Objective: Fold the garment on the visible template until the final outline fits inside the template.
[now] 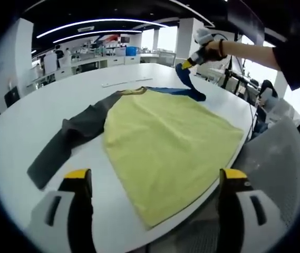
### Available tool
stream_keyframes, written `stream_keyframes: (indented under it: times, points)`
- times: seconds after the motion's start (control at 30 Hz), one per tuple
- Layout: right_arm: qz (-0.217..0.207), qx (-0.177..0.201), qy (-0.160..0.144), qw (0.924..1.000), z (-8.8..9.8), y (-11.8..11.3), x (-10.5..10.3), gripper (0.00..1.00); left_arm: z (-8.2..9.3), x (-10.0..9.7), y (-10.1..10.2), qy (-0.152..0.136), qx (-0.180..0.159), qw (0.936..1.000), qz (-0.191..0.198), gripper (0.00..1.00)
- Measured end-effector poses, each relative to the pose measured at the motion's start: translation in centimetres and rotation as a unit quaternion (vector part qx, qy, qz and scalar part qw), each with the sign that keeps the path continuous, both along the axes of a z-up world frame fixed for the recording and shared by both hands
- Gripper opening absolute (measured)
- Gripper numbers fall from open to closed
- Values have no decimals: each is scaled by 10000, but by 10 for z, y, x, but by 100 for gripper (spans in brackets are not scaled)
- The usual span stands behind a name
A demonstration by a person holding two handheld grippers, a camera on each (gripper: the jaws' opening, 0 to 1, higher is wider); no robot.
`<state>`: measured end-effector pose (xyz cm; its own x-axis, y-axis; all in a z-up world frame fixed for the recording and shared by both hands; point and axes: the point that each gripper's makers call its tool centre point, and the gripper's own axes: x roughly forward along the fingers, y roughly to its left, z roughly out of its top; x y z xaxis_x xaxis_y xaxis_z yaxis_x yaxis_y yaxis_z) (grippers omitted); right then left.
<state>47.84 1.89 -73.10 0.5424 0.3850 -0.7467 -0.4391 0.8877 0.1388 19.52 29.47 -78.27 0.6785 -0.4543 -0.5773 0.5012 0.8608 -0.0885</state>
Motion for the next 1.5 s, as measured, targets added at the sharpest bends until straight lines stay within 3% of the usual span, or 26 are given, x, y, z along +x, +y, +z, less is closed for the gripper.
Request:
stream_keyframes:
  times: [1.0,1.5]
  points:
    - [594,29,89,9982,-1,78,2,0,-3,2,2,63,-121,9998,123,99]
    - [704,319,73,9970,7,118,2,0,-4,1,0,96,-112,9998,102,98]
